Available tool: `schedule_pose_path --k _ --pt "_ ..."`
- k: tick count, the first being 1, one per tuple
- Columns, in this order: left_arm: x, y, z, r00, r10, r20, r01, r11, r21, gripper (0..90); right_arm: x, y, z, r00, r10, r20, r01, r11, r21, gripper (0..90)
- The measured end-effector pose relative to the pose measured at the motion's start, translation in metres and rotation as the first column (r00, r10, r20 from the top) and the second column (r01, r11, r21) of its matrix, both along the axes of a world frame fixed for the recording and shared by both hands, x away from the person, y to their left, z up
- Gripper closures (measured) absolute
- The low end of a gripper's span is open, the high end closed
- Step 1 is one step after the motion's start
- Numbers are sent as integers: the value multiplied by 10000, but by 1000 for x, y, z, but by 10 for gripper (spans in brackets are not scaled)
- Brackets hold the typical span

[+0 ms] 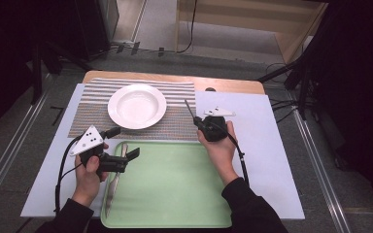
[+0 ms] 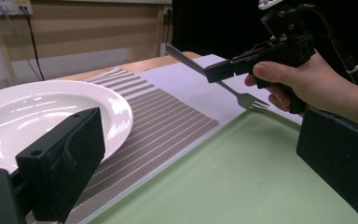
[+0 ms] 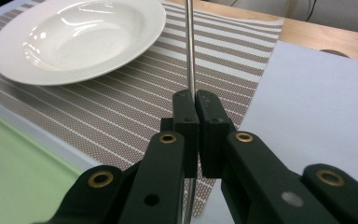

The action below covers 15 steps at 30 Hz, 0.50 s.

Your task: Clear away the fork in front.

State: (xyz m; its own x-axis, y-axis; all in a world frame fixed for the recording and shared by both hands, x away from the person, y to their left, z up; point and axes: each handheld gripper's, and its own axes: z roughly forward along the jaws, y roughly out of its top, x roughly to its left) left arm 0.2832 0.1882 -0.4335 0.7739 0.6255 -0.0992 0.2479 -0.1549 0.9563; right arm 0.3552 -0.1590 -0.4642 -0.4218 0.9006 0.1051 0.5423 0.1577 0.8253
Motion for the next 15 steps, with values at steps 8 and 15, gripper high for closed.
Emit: schedule_pose_path --k 8,15 --pt "7 -23 4 9994 -326 147 324 9994 126 7 -17 -9 -1 9995 231 201 -237 9993 280 860" --pt "13 -38 5 9980 -632 50 633 9980 -61 7 -31 -16 -3 9985 361 404 -370 9991 199 860"
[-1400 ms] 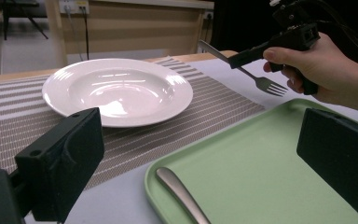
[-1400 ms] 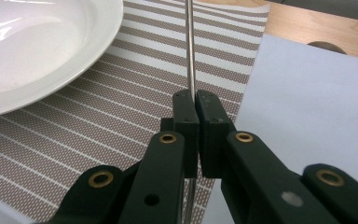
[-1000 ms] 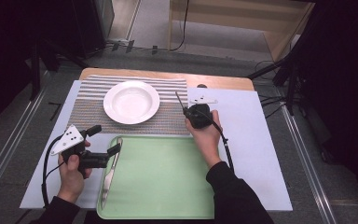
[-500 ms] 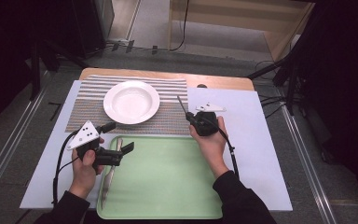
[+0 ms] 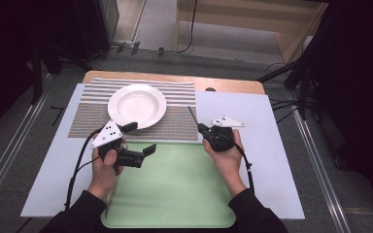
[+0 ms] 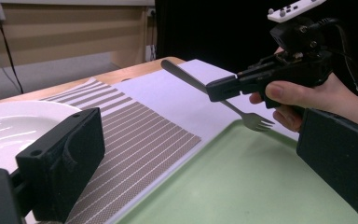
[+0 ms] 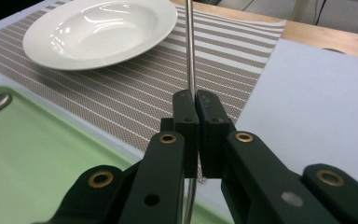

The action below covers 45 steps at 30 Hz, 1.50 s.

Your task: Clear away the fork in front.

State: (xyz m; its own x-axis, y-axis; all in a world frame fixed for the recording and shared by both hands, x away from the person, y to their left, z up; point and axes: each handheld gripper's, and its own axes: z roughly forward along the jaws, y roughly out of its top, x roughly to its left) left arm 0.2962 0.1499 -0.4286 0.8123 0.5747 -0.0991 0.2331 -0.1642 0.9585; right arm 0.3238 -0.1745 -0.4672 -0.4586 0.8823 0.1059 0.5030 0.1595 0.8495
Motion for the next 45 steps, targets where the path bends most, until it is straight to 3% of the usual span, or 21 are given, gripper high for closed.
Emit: schedule_pose_path --k 14,17,21,27,29,32,38,43,45 --pt "5 -22 0 9993 -351 -153 352 9994 40 8 -24 -10 -6 9995 210 251 -218 9992 340 860" --pt "3 -29 0 9999 -124 -33 124 9997 198 87 -31 -12 -6 9987 357 370 -375 9980 508 860" --pt "2 -37 -1 9990 -433 -111 435 9990 134 87 -41 -11 -5 9955 662 675 -706 9954 645 860" --pt "4 -49 -2 9964 -736 -424 735 9973 -52 87 -50 -7 -5 9919 875 920 -946 9926 758 860" --pt "3 -54 -2 9954 -776 -554 776 9970 -17 88 -56 -4 -3 9909 965 934 -1057 9894 996 860" --pt "2 -57 -3 9955 -757 -574 754 9971 -61 120 -60 -1 -2 9876 1129 1086 -1240 9871 1009 860" --pt "6 -63 -5 9924 -692 -1020 669 9974 -259 139 -67 5 1 9811 1420 1311 -1566 9817 1086 860" --pt "5 -68 -7 9921 -563 -1120 547 9984 -172 219 -71 9 5 9764 1614 1437 -1794 9761 1228 860" --pt "6 -69 -7 9908 -530 -1248 494 9983 -320 251 -75 14 7 9729 1753 1508 -1942 9734 1215 860"
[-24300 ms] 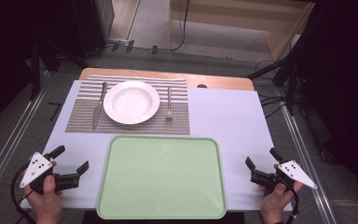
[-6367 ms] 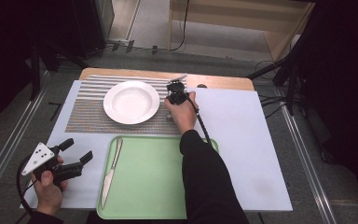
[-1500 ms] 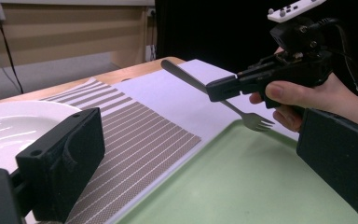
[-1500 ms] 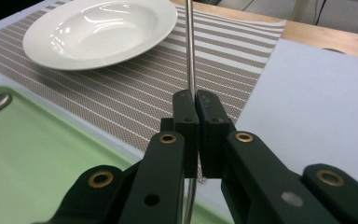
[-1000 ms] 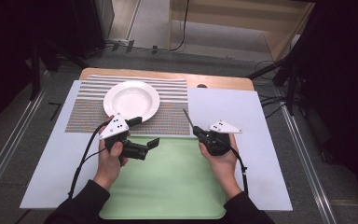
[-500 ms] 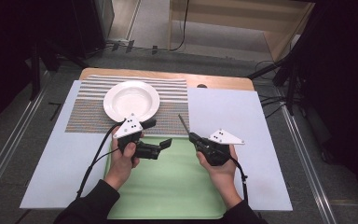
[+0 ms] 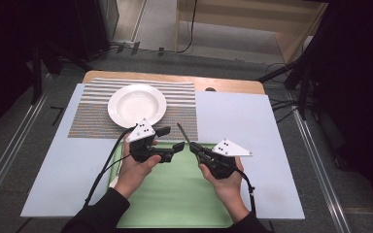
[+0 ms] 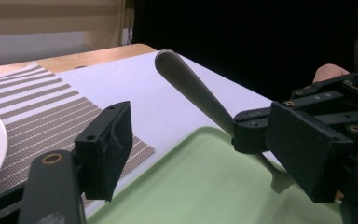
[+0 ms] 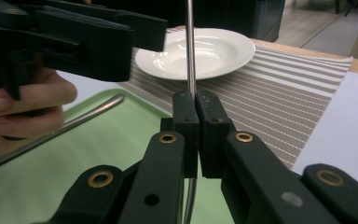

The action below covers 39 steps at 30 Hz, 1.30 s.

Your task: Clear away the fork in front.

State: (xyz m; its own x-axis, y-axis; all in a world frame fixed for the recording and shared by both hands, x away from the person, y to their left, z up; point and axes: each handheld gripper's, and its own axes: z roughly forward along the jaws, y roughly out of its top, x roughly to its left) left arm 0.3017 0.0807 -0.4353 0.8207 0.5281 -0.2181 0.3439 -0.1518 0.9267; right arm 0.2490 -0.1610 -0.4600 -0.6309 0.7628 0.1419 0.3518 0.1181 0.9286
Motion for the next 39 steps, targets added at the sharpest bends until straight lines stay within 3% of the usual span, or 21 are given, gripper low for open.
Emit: schedule_pose_path --k 8,12,19,26,32,34,35,37,38,39 --pt "2 0 2 9991 28 -428 -45 9992 -386 361 -4 8 2 9996 233 179 -235 9997 83 860" --pt "4 1 1 9980 137 -613 -169 9985 -527 468 -6 12 3 9990 360 273 -362 9993 47 860" --pt "6 3 1 9946 -364 -973 280 9959 -861 582 -9 17 4 9984 413 383 -416 9991 76 860" --pt "9 5 0 9896 -761 -1224 609 9905 -1234 636 -10 19 4 9975 602 374 -613 9977 296 860" --pt "9 6 0 9818 -1268 -1415 1053 9830 -1501 716 -11 20 4 9970 668 398 -676 9975 205 859" --pt "7 7 2 9785 -1590 -1311 1357 9759 -1710 757 -11 21 3 9961 731 486 -744 9969 247 855" --pt "7 7 2 9785 -1590 -1311 1357 9759 -1710 786 -11 21 3 9958 780 473 -796 9962 342 849" --pt "1 5 9 9818 -1736 -768 1627 9779 -1315 828 -12 22 4 9944 908 535 -930 9948 404 829" --pt "1 5 9 9818 -1736 -768 1627 9779 -1315 864 -12 22 4 9944 908 535 -930 9948 404 829" --pt "0 6 11 9803 -1832 -744 1720 9757 -1357 864 -13 20 5 9919 1022 748 -1069 9924 610 768"
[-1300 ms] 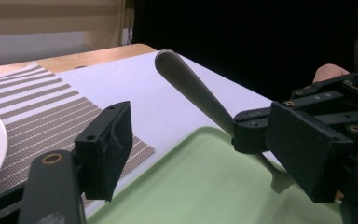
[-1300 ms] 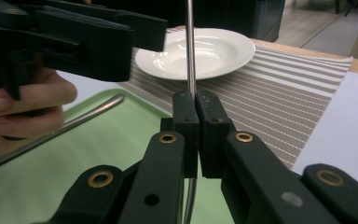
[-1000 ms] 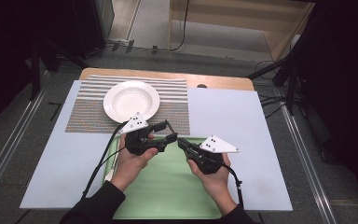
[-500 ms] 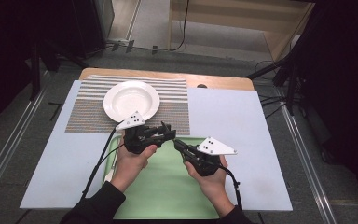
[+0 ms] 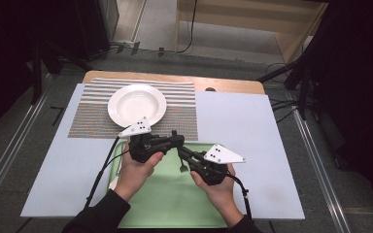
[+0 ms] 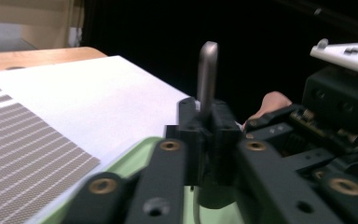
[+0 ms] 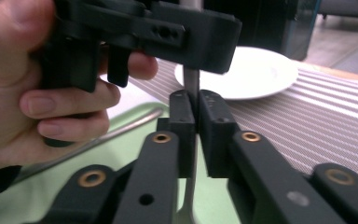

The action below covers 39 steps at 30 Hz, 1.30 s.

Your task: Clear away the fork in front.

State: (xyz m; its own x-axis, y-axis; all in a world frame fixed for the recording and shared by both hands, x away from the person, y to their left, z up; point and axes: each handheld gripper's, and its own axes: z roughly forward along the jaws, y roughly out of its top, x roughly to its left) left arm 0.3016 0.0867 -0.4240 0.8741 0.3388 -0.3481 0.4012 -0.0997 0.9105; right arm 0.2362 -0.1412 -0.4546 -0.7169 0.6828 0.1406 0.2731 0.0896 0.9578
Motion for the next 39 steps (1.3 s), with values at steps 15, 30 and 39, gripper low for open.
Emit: schedule_pose_path --k 15,30,39 --pt "-2 20 4 9999 -120 -70 117 9991 -417 865 4 -49 -5 9896 -1333 539 1352 9903 -324 428" --pt "-12 52 3 9998 -48 -173 37 9981 -609 864 -7 -98 -18 9743 -2213 413 2232 9734 -511 56" --pt "-19 74 -1 9992 164 -356 -191 9968 -776 865 -13 -126 -25 9545 -2962 332 2975 9538 -419 0"
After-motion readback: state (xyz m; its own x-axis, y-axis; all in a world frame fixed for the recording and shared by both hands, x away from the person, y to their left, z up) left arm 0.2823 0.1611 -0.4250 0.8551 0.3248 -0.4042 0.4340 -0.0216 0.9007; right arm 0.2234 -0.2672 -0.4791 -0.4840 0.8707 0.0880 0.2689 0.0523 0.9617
